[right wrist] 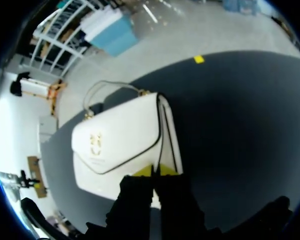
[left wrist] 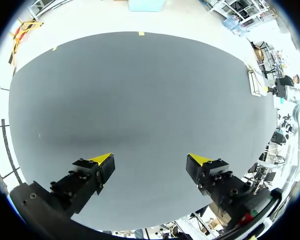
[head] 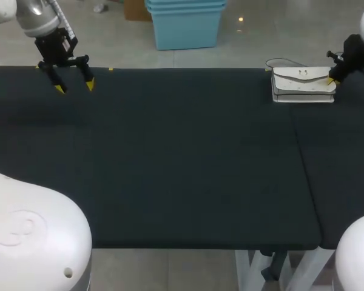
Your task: Pick up the bag, open it, inspect its contents, close it, and place it on the opposite side
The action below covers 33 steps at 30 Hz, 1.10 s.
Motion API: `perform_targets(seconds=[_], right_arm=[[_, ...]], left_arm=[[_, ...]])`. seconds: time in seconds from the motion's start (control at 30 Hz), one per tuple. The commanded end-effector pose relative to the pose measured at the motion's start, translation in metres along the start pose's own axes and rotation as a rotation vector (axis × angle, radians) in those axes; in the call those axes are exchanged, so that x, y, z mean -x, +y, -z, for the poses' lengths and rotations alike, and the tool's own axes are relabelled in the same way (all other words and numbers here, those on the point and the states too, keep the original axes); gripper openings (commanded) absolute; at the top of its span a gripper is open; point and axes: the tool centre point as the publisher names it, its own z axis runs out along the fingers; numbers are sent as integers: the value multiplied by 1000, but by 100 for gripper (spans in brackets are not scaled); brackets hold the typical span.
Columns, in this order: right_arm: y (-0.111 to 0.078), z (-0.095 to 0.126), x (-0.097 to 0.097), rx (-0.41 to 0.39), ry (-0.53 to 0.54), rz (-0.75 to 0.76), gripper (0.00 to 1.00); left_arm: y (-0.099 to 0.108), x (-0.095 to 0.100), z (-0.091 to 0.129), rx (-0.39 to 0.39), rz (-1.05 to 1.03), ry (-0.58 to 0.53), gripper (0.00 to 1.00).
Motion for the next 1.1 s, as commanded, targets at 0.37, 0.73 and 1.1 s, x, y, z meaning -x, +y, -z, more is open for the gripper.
perform_targets(seconds=[0.37, 0.73, 1.1], right_arm=[[3, -1, -4, -69, 29, 15, 0], [-4, 7, -4, -61, 35, -2, 100], [-10, 54, -5, 54, -87, 39, 100]], left_arm=[[-2, 2, 1, 6, 4, -5, 100], [0, 2, 0, 7, 2, -9, 100], [3, 0, 10, -11, -16, -23, 100]])
